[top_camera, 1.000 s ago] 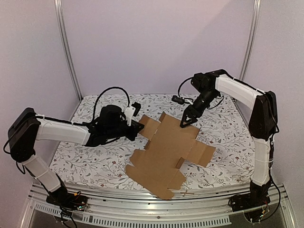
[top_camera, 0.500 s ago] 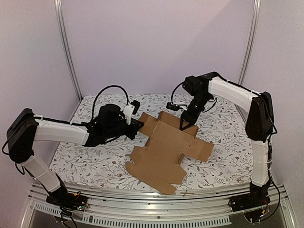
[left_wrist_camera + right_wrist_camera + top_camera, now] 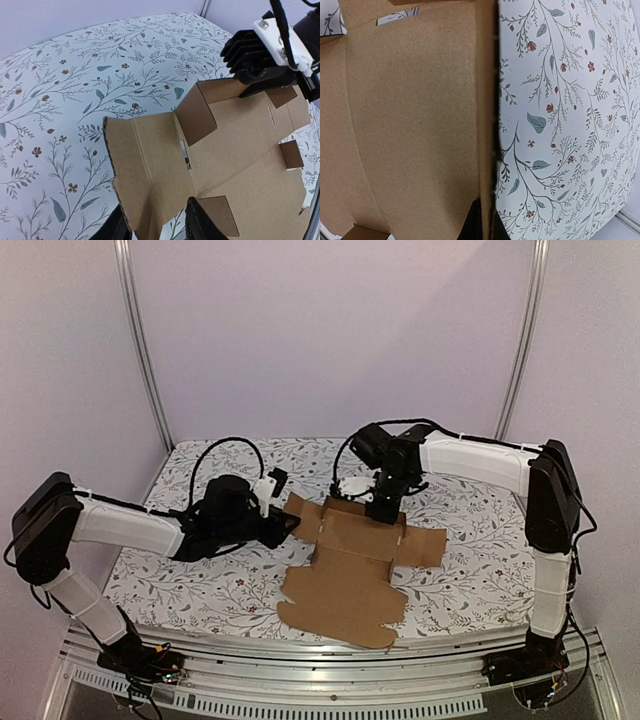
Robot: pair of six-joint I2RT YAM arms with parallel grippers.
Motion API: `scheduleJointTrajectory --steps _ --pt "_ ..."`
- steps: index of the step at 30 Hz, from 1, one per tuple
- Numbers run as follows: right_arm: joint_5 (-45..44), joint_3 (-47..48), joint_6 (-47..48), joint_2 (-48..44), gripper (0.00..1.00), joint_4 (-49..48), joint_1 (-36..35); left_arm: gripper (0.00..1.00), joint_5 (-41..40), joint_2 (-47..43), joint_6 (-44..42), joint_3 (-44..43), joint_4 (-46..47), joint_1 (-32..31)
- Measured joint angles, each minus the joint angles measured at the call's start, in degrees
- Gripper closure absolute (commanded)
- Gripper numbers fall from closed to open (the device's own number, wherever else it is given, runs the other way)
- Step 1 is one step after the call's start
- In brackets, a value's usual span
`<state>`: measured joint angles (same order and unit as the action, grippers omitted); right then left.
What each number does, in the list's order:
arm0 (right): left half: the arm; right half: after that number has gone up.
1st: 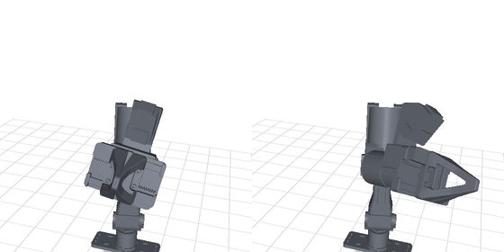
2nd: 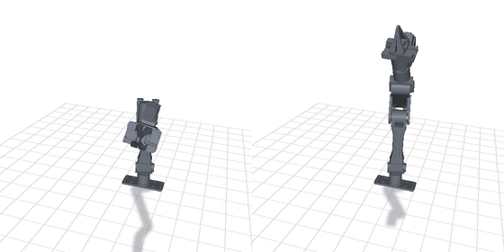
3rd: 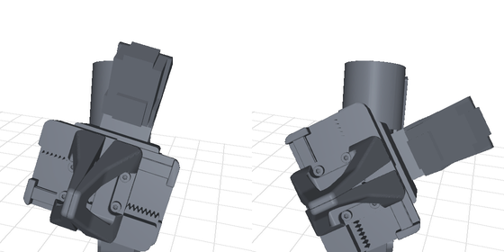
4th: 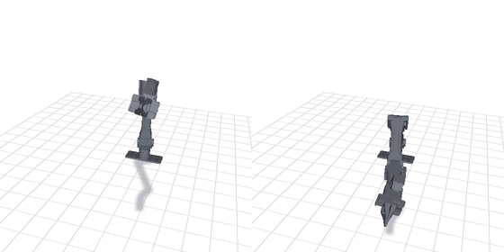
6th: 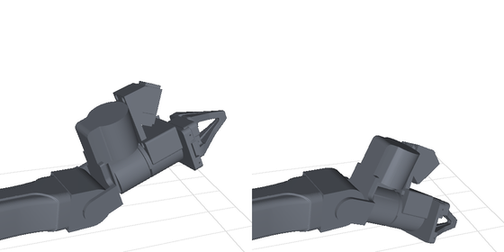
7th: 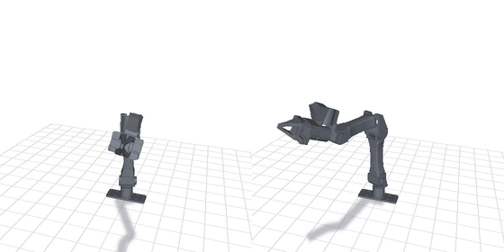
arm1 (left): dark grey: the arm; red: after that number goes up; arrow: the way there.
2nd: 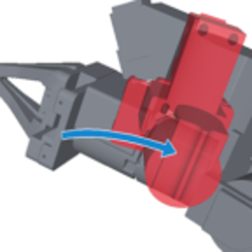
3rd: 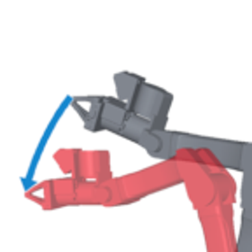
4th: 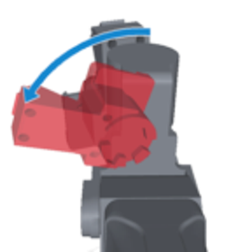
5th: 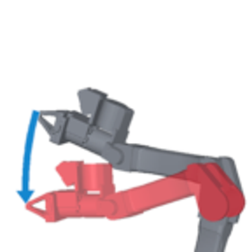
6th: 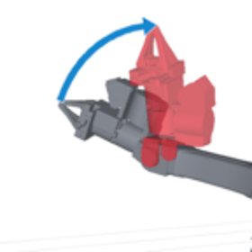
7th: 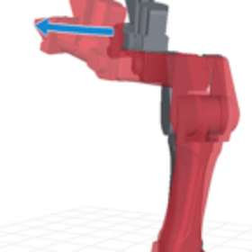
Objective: Fold the paper box
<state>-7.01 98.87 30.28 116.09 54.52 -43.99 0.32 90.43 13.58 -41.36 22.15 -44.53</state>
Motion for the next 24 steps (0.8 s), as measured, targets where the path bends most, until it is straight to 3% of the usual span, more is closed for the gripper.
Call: scheduleJointTrajectory --steps 7,16,20,24 --pt "-8.59 -0.39 6.97 -0.44 1.00 -7.21 -0.90 0.45 -3.02 -8.50 2.45 6.51 1.51 0.13" --pt "-13.73 -0.39 11.50 -1.01 1.00 -10.67 -3.56 0.39 -2.21 -9.84 9.31 7.34 2.60 5.60" --pt "-15.04 -0.39 12.55 -1.27 1.00 -11.15 -5.18 0.46 1.55 -6.32 11.50 5.97 3.30 7.89" --pt "-16.15 -0.39 13.31 -1.60 1.00 -11.34 -6.27 0.70 7.13 -2.05 12.87 4.50 4.46 8.20"
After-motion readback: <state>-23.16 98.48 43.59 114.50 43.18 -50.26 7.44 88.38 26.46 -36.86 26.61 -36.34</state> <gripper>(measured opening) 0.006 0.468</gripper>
